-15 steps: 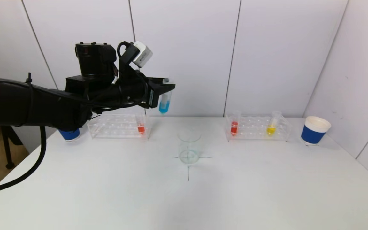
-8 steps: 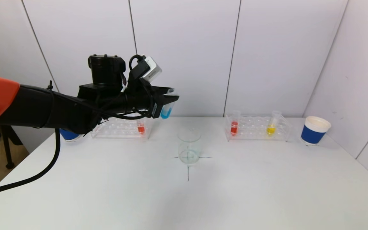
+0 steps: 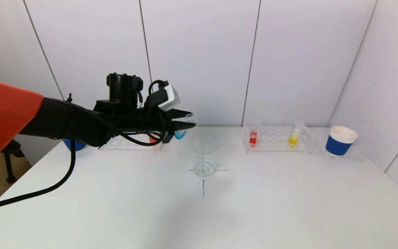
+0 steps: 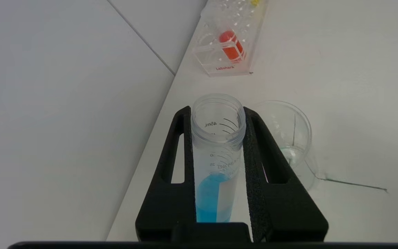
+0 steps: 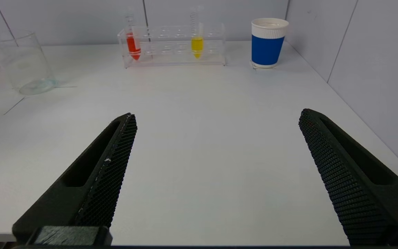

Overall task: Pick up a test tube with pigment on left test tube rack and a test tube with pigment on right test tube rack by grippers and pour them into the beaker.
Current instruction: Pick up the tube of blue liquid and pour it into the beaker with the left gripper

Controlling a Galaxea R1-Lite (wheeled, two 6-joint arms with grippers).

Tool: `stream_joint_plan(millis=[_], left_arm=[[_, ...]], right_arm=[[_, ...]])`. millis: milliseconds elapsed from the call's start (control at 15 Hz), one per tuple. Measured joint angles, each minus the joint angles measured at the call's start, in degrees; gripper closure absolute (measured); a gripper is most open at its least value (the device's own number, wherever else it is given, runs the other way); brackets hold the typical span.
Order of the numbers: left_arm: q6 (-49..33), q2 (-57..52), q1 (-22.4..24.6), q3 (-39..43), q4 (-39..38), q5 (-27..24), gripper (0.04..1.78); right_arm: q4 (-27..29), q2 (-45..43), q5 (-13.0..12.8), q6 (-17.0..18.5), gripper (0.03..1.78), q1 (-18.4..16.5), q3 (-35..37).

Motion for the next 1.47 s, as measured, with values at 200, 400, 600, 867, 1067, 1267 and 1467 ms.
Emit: stream_joint_plan(millis=[200, 400, 600, 867, 1067, 1267, 1467], left_arm=[[4.3, 1.0, 0.1, -1.1, 3.4, -2.3, 1.39], [7.3, 1.7, -0.3, -2.2, 7.7, -3.6, 1.39], [11.4, 2.6, -0.4, -2.9, 8.7, -3.1, 1.39], [16.0, 3.1, -0.2, -3.5, 8.7, -1.7, 1.39], [19.7, 2.8, -0.3, -3.6, 8.3, -0.8, 1.39], [23.3, 1.7, -0.4, -3.6, 7.6, -0.3, 1.39], [24.5, 1.6, -0.6, -3.5, 2.3, 0.5, 1.39]], right_arm=[[0.0, 0.0, 0.0, 0.0, 0.1, 0.0, 0.0], [0.0, 0.0, 0.0, 0.0, 0.1, 0.0, 0.0], [0.0, 0.0, 0.0, 0.0, 0.1, 0.0, 0.0], [0.0, 0.0, 0.0, 0.0, 0.1, 0.0, 0.0], [0.0, 0.0, 0.0, 0.0, 0.1, 0.0, 0.0], [0.0, 0.0, 0.0, 0.0, 0.1, 0.0, 0.0], [0.0, 0.0, 0.0, 0.0, 0.1, 0.0, 0.0]])
